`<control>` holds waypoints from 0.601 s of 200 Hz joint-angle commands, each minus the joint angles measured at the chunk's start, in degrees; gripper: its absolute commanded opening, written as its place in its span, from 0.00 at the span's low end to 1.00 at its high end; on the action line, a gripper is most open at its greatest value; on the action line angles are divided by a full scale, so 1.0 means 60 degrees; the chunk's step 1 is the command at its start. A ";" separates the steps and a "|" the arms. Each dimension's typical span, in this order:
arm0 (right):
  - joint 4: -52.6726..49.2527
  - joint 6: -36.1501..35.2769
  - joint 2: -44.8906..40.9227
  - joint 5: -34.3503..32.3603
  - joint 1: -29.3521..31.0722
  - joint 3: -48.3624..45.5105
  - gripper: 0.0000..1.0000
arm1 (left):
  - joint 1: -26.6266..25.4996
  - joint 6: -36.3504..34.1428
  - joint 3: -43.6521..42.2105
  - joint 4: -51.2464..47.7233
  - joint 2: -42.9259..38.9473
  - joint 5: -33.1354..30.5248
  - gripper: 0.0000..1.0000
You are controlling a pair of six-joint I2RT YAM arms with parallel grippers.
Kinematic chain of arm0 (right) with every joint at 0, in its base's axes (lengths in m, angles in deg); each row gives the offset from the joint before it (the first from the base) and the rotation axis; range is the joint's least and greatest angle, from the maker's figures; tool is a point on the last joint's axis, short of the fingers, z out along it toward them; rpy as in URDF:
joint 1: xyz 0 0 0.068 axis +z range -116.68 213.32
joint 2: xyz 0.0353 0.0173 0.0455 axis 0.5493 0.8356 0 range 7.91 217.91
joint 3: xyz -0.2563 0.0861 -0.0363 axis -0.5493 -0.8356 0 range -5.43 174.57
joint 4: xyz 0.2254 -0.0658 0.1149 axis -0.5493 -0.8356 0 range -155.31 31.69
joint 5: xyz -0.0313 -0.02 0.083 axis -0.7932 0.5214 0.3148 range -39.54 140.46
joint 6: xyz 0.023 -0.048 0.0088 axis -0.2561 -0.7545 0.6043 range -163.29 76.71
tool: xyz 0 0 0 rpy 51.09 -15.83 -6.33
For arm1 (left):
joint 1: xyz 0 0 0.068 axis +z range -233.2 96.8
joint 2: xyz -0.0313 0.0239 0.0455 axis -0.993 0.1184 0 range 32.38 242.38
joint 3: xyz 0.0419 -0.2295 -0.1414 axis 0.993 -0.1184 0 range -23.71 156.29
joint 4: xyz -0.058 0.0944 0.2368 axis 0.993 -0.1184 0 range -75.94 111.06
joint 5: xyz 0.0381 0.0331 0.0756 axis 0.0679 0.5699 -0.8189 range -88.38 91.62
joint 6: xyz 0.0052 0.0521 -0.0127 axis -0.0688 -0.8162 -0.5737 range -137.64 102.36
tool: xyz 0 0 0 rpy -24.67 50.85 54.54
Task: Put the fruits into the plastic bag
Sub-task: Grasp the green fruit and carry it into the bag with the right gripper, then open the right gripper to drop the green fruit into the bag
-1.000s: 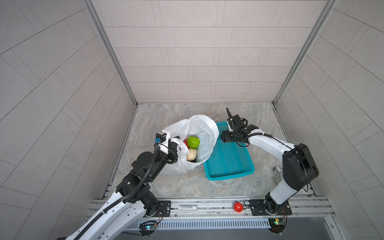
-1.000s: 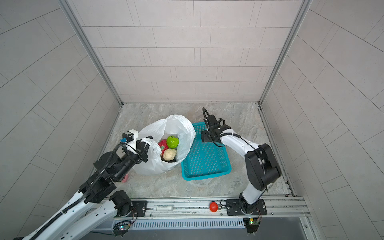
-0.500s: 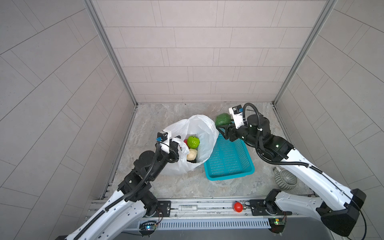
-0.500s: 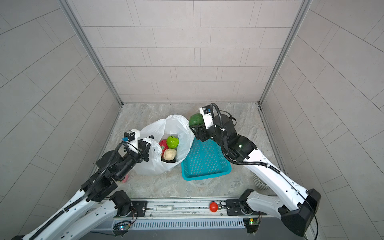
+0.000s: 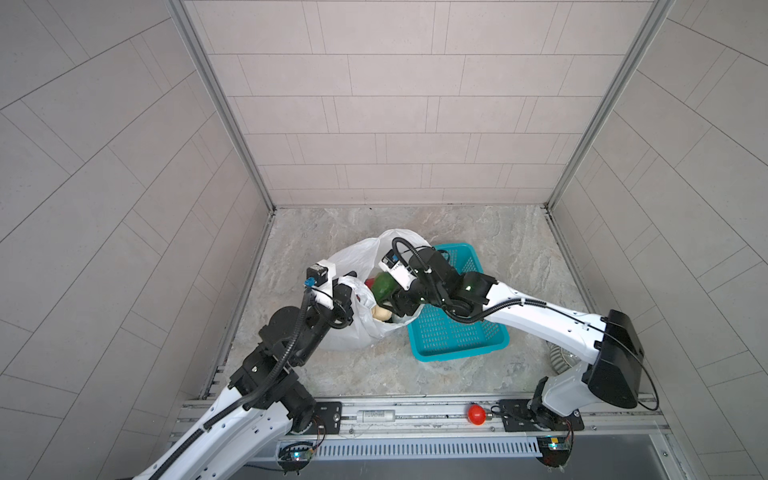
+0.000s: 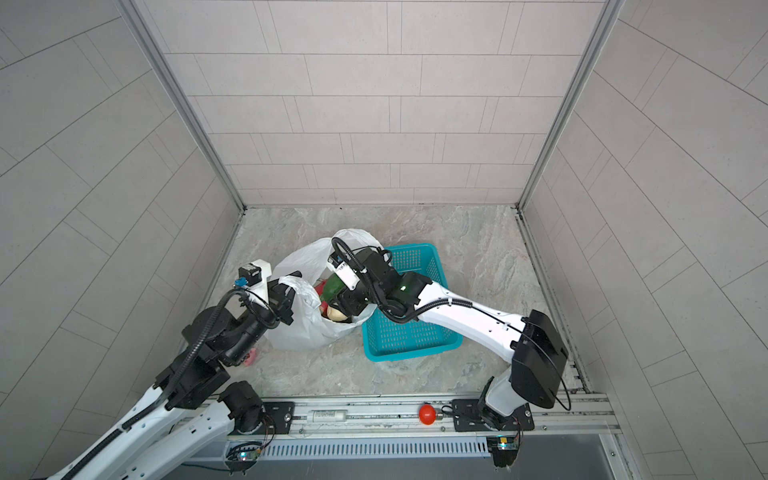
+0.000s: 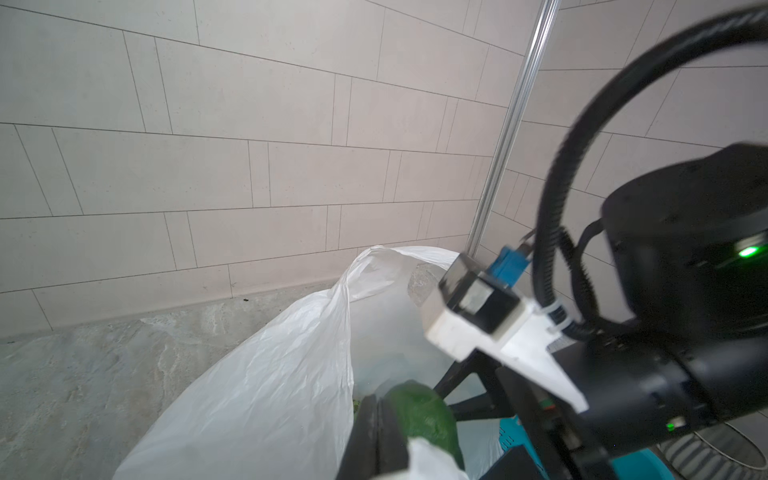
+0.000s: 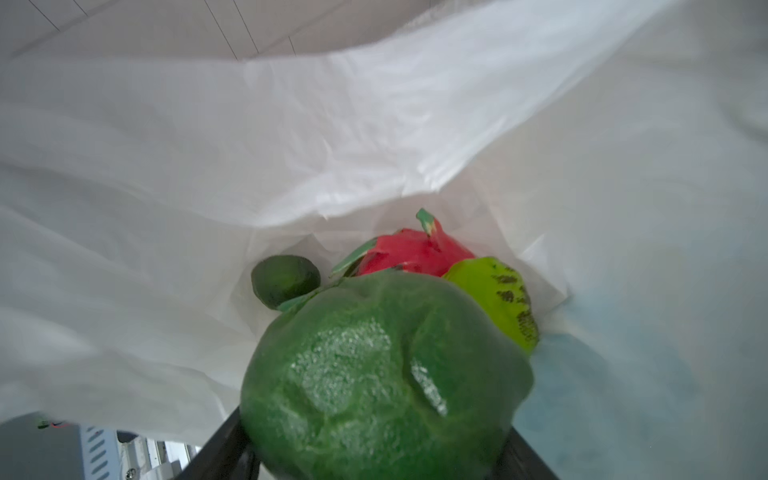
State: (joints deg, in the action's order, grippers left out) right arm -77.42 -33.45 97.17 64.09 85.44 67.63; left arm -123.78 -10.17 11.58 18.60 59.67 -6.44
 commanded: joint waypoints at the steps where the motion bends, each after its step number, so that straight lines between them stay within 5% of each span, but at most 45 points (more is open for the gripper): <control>1: -0.0108 -0.0208 0.0375 0.0488 0.0030 0.0252 0.64 | -0.0002 -0.0179 -0.0196 0.0003 -0.0194 -0.0122 0.00; 44: -0.0742 -0.0513 0.1707 0.0834 0.0317 0.0993 0.66 | -0.0003 -0.0165 -0.0205 -0.0018 -0.0101 -0.0092 0.00; 120: -0.1670 -0.0216 0.2388 0.0449 0.0476 0.1623 0.89 | 0.0001 -0.0158 -0.0154 0.0002 -0.0021 -0.0064 0.00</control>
State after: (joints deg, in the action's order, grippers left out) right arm -83.50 -34.39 112.66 68.57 88.43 76.83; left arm -123.78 -10.63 10.68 17.66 59.91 -6.57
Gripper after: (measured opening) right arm 0.871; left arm 0.046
